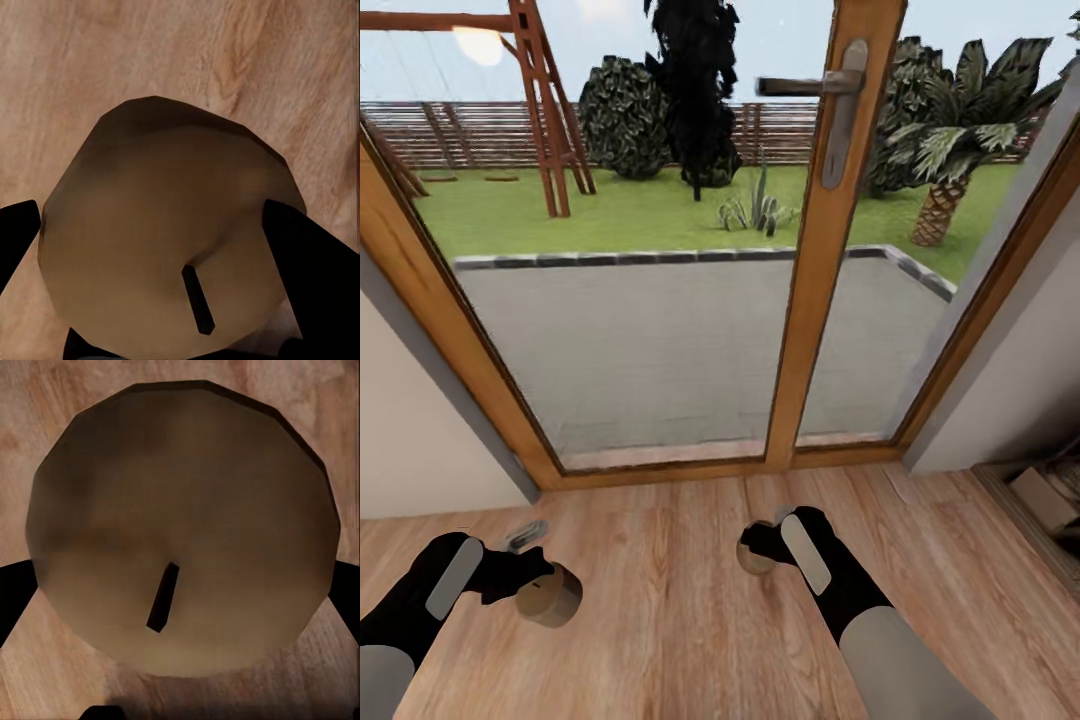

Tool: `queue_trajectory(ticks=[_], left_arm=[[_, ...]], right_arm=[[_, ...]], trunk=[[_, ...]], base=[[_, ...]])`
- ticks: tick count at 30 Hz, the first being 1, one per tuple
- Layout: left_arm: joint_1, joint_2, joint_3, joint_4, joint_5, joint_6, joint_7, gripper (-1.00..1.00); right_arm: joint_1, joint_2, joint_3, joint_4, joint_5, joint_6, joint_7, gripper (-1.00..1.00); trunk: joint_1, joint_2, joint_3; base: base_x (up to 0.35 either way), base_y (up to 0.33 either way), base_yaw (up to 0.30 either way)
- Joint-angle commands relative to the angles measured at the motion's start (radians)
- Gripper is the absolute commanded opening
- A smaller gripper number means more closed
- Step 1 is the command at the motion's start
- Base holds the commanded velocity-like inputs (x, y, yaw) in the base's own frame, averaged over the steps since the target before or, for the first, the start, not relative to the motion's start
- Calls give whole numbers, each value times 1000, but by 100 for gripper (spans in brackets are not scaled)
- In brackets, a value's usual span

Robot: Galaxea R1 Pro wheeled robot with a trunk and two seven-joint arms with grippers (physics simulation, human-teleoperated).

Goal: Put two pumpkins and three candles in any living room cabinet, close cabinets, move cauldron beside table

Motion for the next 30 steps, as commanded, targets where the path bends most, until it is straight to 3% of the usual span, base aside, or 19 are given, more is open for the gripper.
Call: queue_trajectory(ticks=[1, 18, 30], left_arm=[[0, 0, 0, 0, 2, 0, 0, -100], [0, 0, 0, 0, 2, 1, -1, -100], [0, 1, 1, 0, 2, 0, -1, -100]], right_arm=[[0, 0, 0, 0, 0, 0, 0, -100], [0, -3, -5, -2, -1, 3, 1, -100], [0, -3, -6, 0, -2, 3, 1, -100]], trunk=[[-4, 7, 4], [-69, 126, 76], [-115, 210, 127]], base=[[0, 0, -257], [-9, 0, -238], [-220, 0, -236]])
